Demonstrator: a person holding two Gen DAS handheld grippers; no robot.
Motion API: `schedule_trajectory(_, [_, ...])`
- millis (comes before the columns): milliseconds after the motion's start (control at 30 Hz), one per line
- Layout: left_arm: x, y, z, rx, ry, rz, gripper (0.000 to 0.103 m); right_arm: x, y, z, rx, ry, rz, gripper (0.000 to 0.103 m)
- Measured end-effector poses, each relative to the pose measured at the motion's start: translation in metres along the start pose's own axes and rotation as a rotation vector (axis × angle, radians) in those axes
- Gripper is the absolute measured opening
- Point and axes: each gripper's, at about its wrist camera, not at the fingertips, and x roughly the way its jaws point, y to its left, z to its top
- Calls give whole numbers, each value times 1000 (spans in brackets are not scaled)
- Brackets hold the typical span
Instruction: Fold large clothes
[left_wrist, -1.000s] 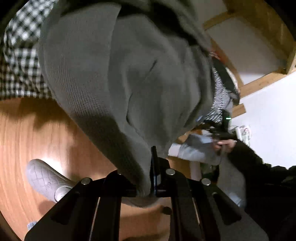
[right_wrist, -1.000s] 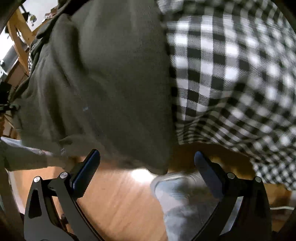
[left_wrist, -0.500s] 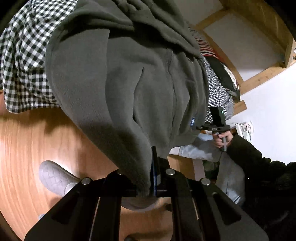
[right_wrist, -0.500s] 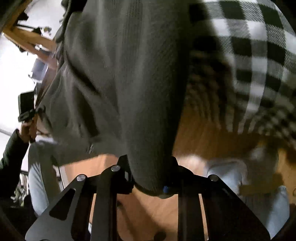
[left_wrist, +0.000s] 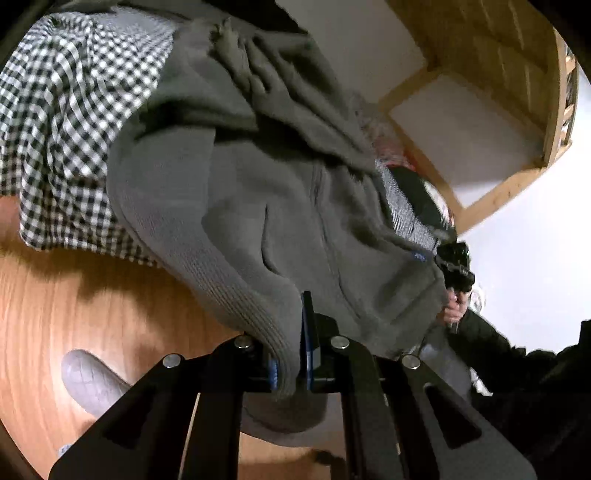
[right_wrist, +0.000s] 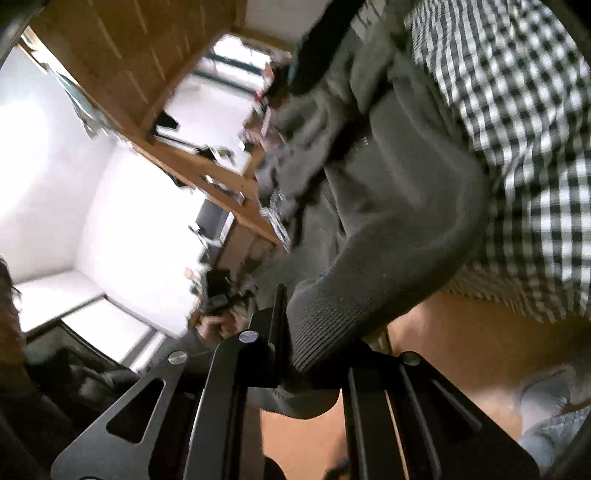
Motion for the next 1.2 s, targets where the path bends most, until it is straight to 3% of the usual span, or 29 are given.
schedule_trajectory(100, [-8,-1,9,6,-37,-13,8,-10,10,6,3,-76,68,9])
schedule_trajectory(167, [-13,-4,16,20,-51,-12,8,7,29,13,-11,-95,91,9])
schedule_trajectory(600, [-52,-15,74,37,-162,-15,9,36,79,102,-92,-198,106,9])
schedule_trajectory(733, [-60,-21,105,64,-172,-51,9,42,87,125,-100,-241,99,9])
schedule_trajectory(967, [-63,-24,178,96,-186,-52,9,63,97,191,-78,-291,10,9])
schedule_trajectory(1200, [-44,5,241,79,-187,26,9,101,90,271,-10,-345,-109,9])
